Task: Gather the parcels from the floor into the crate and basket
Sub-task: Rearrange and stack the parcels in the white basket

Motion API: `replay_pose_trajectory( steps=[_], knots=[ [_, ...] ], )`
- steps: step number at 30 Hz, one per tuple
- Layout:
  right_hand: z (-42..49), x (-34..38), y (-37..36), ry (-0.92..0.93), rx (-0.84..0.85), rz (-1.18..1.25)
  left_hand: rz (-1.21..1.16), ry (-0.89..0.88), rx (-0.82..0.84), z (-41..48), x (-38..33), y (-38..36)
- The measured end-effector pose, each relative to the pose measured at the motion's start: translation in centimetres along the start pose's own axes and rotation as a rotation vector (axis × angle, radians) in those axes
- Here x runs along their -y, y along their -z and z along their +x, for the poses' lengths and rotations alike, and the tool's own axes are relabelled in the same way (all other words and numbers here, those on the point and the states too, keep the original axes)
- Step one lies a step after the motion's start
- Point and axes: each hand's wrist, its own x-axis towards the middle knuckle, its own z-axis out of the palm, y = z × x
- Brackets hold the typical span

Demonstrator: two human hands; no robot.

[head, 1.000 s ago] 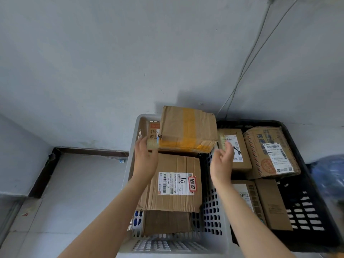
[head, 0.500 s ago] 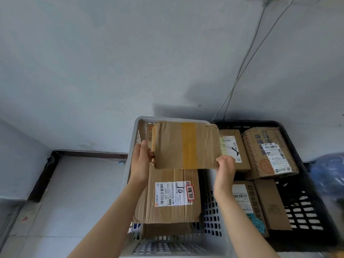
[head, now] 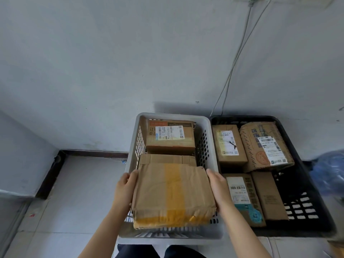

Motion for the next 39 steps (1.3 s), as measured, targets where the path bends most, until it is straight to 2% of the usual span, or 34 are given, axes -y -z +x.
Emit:
replay_pose_trajectory(
  steps=[2,6,8,11,15,21,23,26,28,30,33,39],
  knots=[
    [-0.4,-0.7,-0.5,-0.026,0.023,0.008,-0.01,0.093,0.051,0.1,1.3,-0.2],
    [-0.1,-3.6,-0.3,-0.29,0.21,0.201,-0.196,0.331,0.353,1.1,2.8,-0.4],
    [-0.8,-3.7,-0.3,-0.329,0.216,0.209,-0.209,0.365,0.352,0.8,2.6,-0.9],
    [-0.5,-1.7,-0.9,-0.278,0.174,0.231,-0.312,0.272,0.362,0.8,1.6,-1.6],
    [0.0,0.9,-1.6,-0.31,0.174,0.17,-0.29,0.205,0.359,1.9,0.0,-1.9],
    [-1.6,-0.1,-0.6,-0.325,0.173,0.127,-0.307,0.111,0.389,1.3,0.5,-1.2],
    [-2.3,-0.4,0.2,-0.303,0.221,0.134,-0.281,0.043,0.429,1.1,1.2,-0.7],
    [-2.5,-0.6,2.2,-0.326,0.405,0.07,-0.189,0.02,0.476,0.7,2.4,0.3],
    [-2.4,-0.4,3.2,-0.387,0.513,-0.059,-0.109,0.114,0.51,0.8,4.0,1.1],
    [-2.1,-0.4,3.7,-0.438,0.549,-0.201,-0.095,0.272,0.623,0.2,5.0,1.8],
    [-2.0,-0.2,3.8,-0.465,0.6,-0.353,0.022,0.488,0.691,-0.7,4.3,2.9],
    [-1.4,-0.9,3.6,-0.573,0.71,-0.486,0.073,0.699,0.777,-0.7,3.3,4.0]
  ],
)
